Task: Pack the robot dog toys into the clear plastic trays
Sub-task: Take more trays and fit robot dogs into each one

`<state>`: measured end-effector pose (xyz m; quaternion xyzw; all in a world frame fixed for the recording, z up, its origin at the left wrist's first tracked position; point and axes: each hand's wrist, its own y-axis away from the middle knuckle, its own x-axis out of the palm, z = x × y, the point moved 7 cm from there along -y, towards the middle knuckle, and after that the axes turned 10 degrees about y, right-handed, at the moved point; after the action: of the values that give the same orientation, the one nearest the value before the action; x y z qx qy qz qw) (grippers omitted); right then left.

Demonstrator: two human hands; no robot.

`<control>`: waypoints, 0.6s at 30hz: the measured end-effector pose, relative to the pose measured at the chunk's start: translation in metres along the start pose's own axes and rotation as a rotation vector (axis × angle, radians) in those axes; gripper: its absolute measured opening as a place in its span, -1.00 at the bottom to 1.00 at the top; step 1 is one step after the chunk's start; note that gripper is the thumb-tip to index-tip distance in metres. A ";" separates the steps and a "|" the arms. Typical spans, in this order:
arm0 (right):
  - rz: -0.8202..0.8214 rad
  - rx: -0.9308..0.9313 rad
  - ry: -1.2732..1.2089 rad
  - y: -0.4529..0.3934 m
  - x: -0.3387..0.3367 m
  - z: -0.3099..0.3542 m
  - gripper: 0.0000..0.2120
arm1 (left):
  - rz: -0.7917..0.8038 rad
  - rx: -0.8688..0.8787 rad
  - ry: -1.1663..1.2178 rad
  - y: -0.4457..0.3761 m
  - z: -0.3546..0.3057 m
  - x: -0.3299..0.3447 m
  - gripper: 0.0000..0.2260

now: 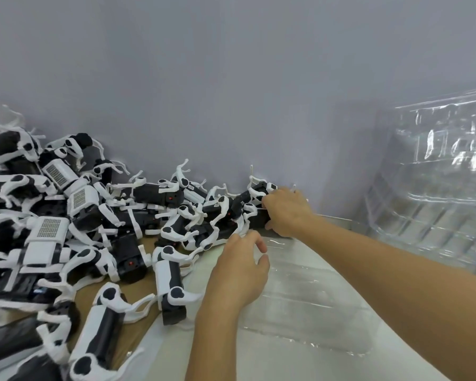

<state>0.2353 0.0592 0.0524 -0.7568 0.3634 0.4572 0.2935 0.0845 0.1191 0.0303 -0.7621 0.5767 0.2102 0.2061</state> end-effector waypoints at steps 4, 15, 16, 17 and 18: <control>-0.019 -0.005 0.019 0.003 0.000 0.002 -0.58 | -0.002 0.000 0.014 0.001 0.000 -0.001 -0.95; -0.177 0.166 -0.232 0.046 -0.055 -0.060 -0.81 | 0.028 0.012 0.065 -0.001 0.002 0.002 -0.94; -0.195 0.196 -0.314 0.055 -0.059 -0.070 -0.83 | 0.035 0.014 0.077 -0.002 0.002 0.003 -0.94; -0.203 0.226 -0.404 0.066 -0.060 -0.079 -0.86 | 0.045 0.015 0.088 -0.002 0.001 0.004 -0.93; -0.205 0.249 -0.499 0.079 -0.060 -0.085 -0.87 | 0.057 0.014 0.100 -0.002 0.001 0.005 -0.93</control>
<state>0.1926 -0.0346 0.1325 -0.6117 0.2552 0.5492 0.5091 0.0871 0.1168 0.0268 -0.7534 0.6091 0.1738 0.1763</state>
